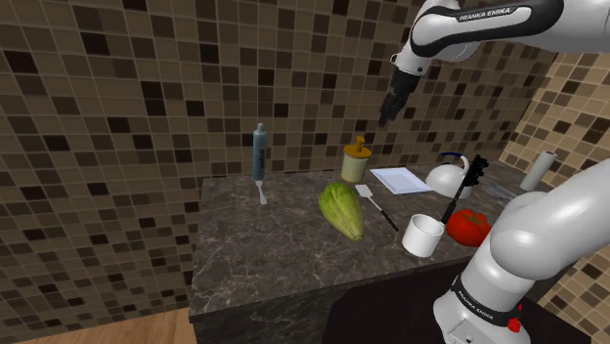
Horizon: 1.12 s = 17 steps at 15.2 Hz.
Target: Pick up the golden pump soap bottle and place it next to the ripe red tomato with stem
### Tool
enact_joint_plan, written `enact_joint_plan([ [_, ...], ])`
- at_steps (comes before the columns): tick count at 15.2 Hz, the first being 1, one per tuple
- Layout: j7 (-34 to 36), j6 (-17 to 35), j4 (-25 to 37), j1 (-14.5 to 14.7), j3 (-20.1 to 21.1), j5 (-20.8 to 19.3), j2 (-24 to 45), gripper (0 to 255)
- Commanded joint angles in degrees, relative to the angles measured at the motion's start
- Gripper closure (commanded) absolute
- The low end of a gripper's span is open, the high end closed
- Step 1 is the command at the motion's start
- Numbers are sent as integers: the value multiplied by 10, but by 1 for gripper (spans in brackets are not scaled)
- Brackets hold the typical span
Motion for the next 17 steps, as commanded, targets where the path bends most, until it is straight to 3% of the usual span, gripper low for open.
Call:
enact_joint_plan([
  [1,-27,21,17,1,-19,4,41,0],
  [10,-150,82,127,-1,-82,68,236,0],
  [17,-243,89,260,-37,-94,146,404,0],
])
